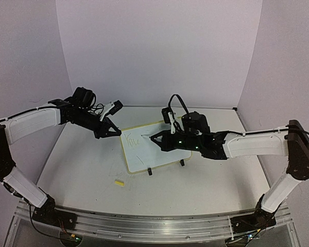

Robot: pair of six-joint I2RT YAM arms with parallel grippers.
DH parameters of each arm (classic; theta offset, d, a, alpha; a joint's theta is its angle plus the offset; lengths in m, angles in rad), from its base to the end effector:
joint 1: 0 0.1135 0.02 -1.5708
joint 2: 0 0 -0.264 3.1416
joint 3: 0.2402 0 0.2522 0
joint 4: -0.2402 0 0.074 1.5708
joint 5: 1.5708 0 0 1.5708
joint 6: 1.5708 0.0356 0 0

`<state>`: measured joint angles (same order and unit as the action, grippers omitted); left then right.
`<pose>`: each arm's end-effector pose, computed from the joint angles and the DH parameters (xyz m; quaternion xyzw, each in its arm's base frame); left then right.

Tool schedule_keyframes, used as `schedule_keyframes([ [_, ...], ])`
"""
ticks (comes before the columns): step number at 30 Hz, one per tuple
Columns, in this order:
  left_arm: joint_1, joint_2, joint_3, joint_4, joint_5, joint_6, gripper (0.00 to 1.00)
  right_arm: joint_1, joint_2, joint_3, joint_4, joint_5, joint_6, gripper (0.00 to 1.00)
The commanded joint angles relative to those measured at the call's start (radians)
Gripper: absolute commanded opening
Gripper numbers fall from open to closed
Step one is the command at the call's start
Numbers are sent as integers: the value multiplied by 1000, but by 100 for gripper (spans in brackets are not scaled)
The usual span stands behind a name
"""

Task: Write a sentence on the whiteboard

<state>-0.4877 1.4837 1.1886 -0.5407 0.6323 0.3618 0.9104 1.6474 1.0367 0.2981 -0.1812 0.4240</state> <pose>0.2708 -0.1675 0.2865 0.4673 0.7621 -0.3111 0.3225 0.2274 0.3033 0.2519 -0.2456 0.7687 0.4201 0.4151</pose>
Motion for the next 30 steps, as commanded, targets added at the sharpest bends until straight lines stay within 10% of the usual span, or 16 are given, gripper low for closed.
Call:
schedule_keyframes([
  [1,-2,-26,0,-1,-20,30,0,-4,-2,4,7,5,3,0],
  [30,-2,-20,-1,-2,-22,30,0,-4,-77,-46,19,23,-35,0],
])
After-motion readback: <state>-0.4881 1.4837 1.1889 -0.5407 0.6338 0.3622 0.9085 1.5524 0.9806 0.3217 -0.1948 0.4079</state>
